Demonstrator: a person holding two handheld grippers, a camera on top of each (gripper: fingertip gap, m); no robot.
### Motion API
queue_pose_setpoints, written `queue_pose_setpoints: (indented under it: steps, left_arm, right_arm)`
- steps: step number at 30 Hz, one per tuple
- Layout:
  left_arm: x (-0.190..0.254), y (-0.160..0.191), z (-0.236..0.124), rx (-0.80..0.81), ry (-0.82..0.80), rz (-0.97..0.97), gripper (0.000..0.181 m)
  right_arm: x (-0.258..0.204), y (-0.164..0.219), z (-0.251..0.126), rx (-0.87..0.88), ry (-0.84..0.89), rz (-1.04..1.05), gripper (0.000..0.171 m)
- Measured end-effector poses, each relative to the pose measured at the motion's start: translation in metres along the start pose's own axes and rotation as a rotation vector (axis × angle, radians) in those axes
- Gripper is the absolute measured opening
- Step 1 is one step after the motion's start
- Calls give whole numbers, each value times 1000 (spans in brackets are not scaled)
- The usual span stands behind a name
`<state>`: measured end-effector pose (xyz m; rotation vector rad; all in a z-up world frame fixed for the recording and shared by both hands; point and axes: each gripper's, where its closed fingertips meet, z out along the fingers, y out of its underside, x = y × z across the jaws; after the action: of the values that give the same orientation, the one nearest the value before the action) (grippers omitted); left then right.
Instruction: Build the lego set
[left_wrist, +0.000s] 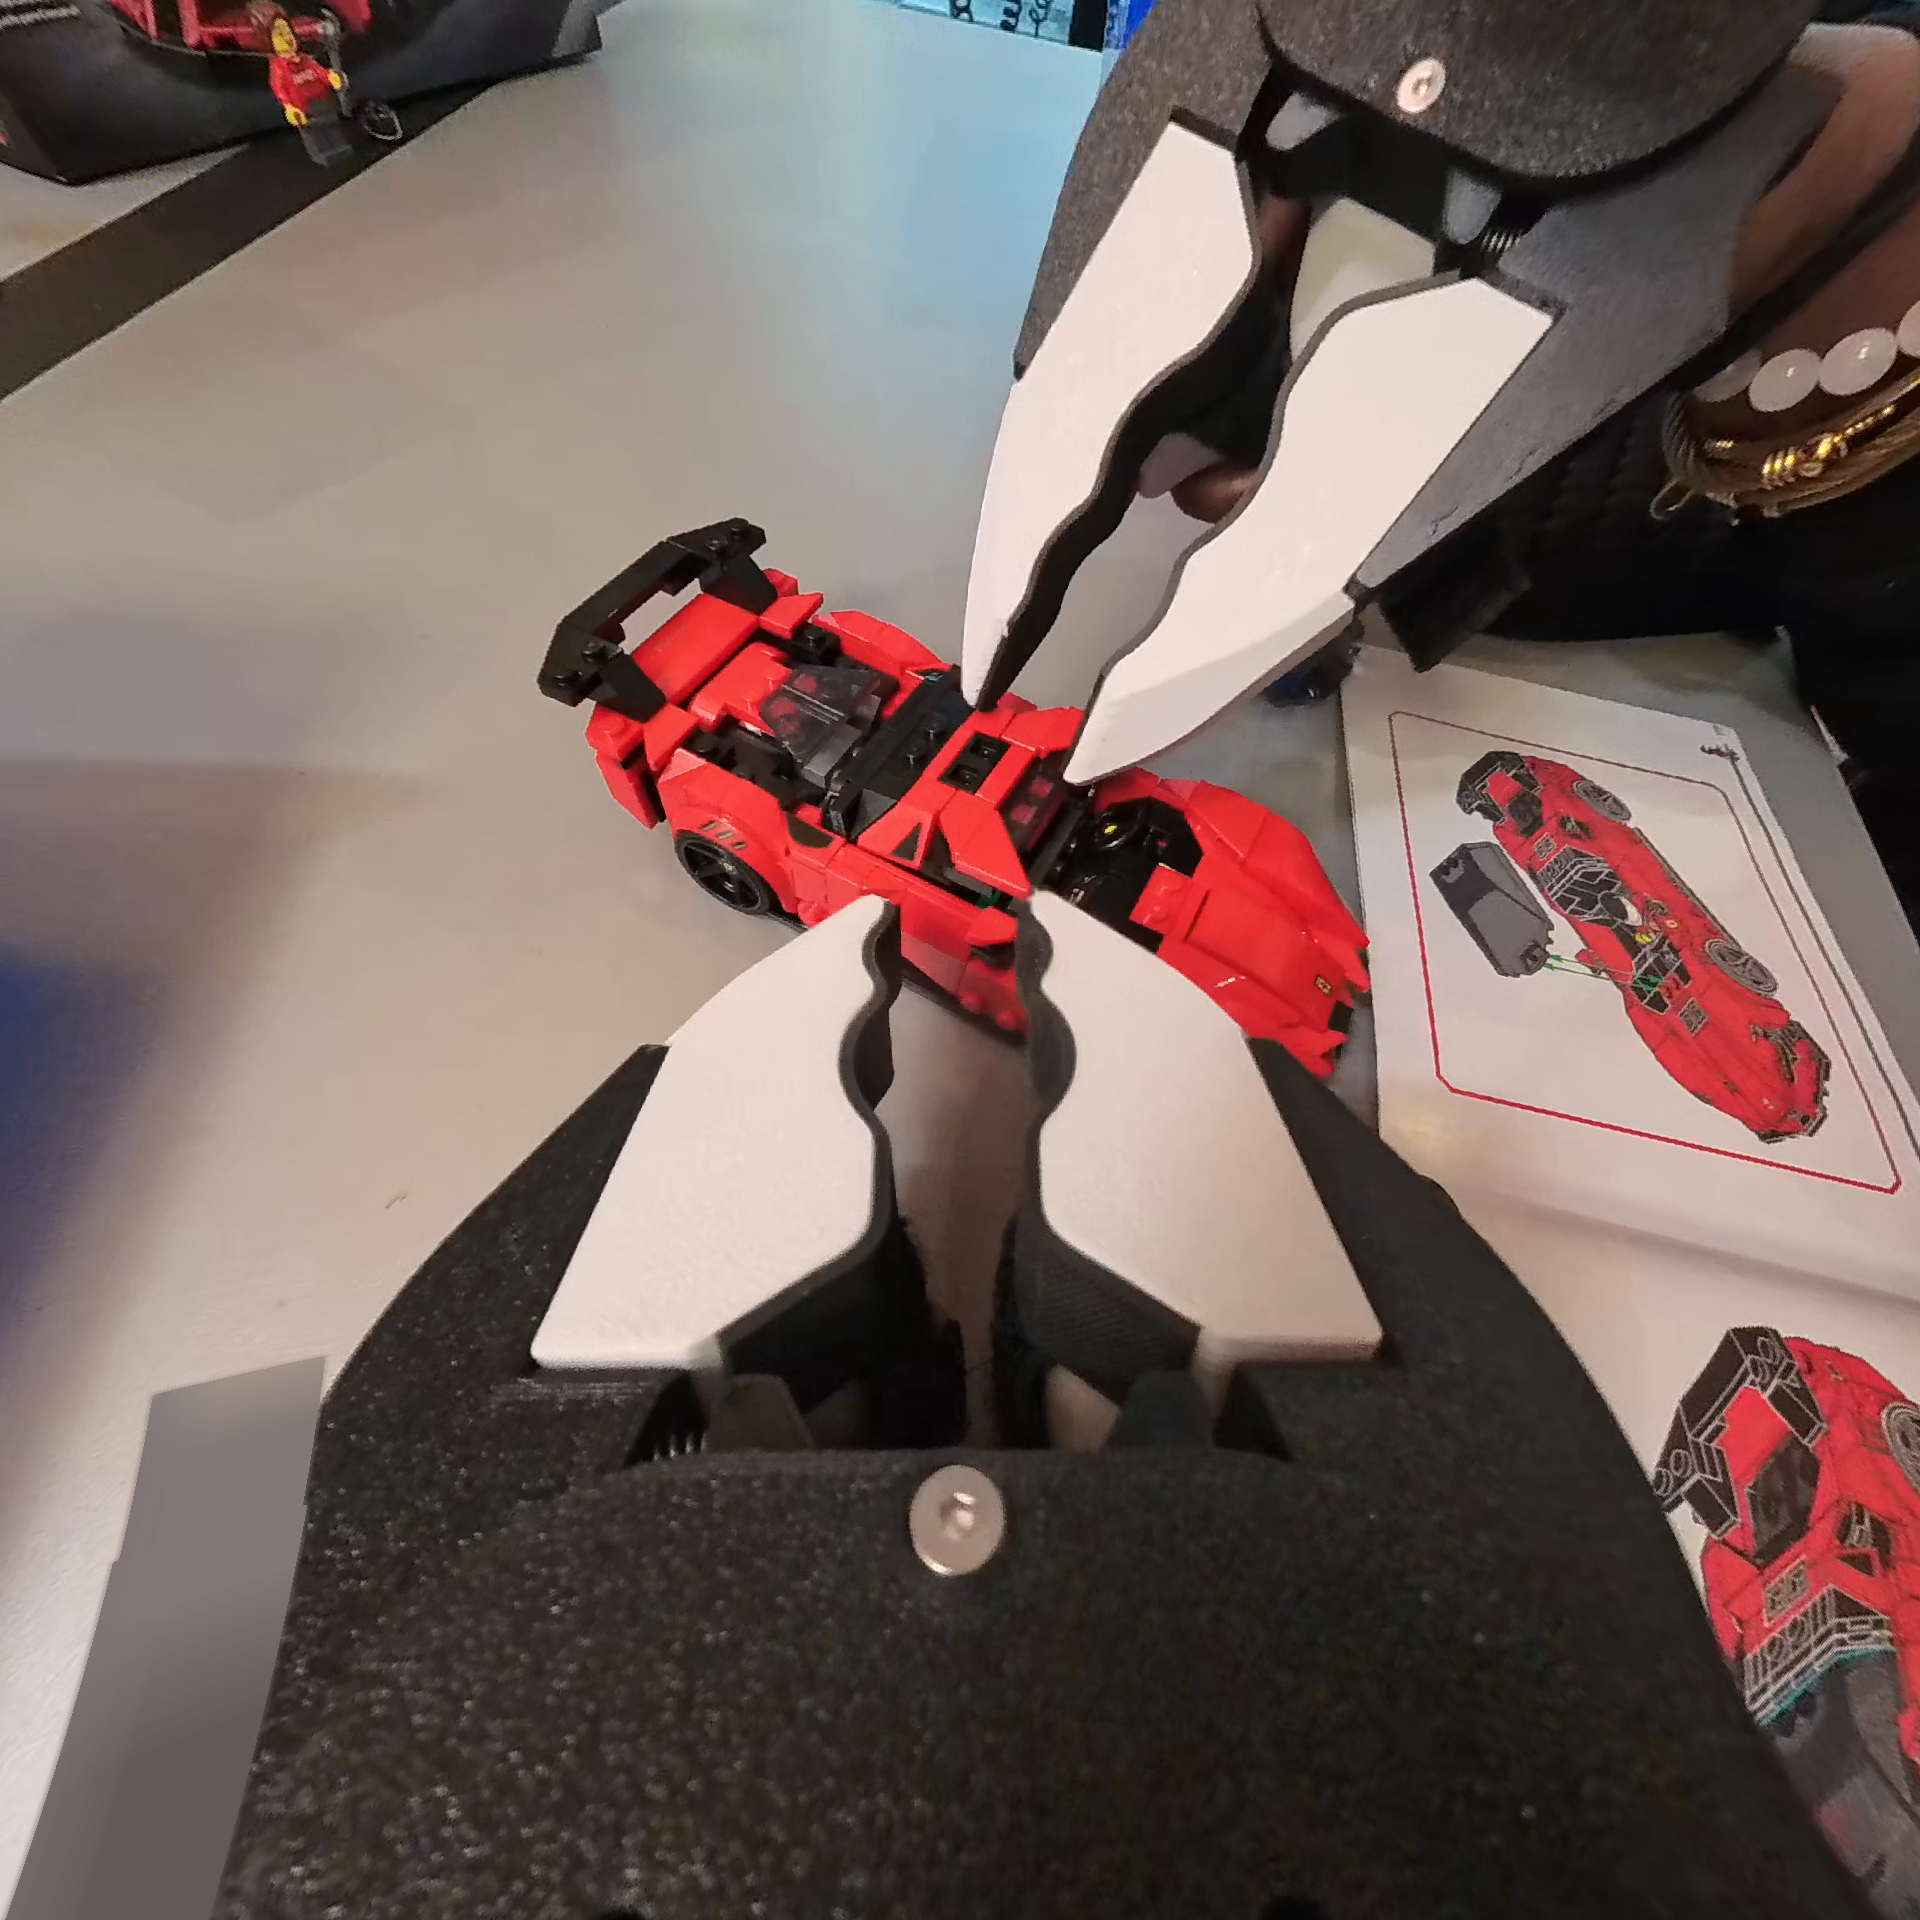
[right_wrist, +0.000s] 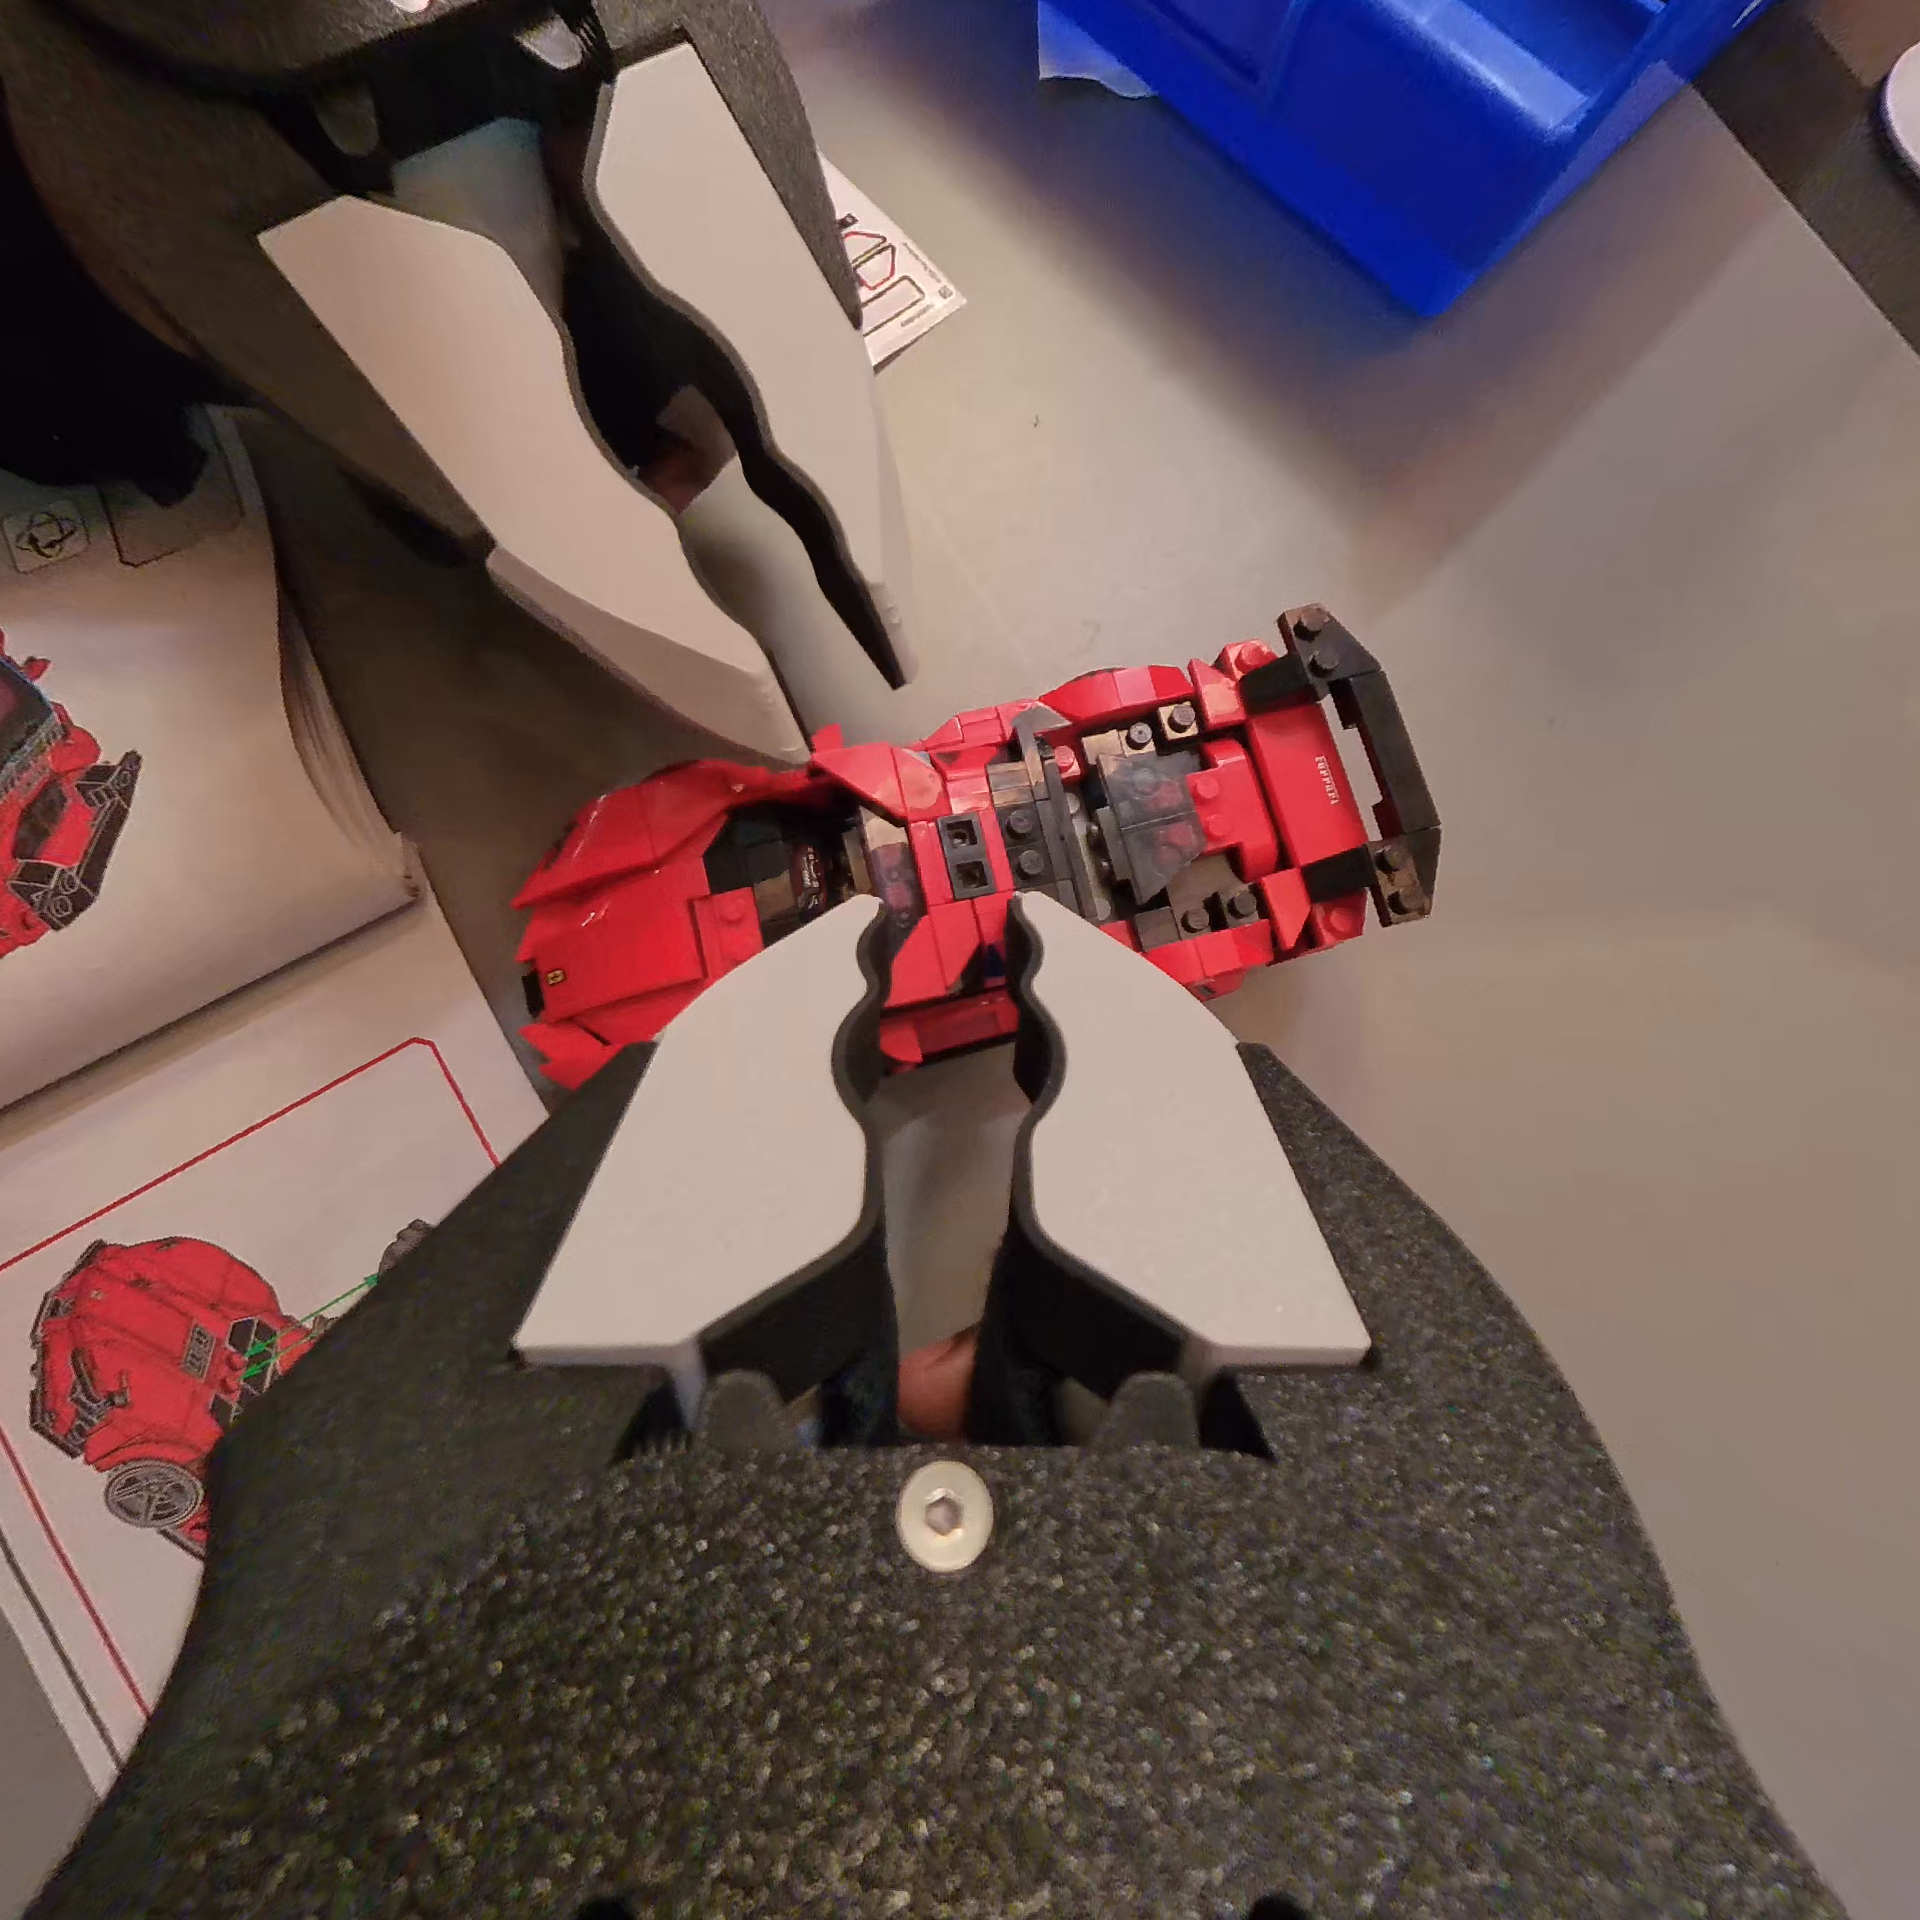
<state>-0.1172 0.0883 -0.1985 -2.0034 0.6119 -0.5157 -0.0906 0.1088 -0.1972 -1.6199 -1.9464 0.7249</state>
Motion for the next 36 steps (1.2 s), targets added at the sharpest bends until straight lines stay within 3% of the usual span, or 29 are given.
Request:
queue_pose_setpoints:
  steps: [5,10,19,36]
  left_arm:
    - [-4,-3,-1,23,-23,-25,22]
    - [-12,-16,-13,148,-21,-97,18]
    - [0,-9,2,47,-58,60,15]
    - [3,-7,3,33,-55,79,12]
  right_arm:
    - [0,-1,1,1,6,-21,18]
    - [0,-1,1,4,3,-25,18]
    - [-1,-2,1,7,-4,-29,18]
    - [-1,-1,2,14,-2,-21,17]
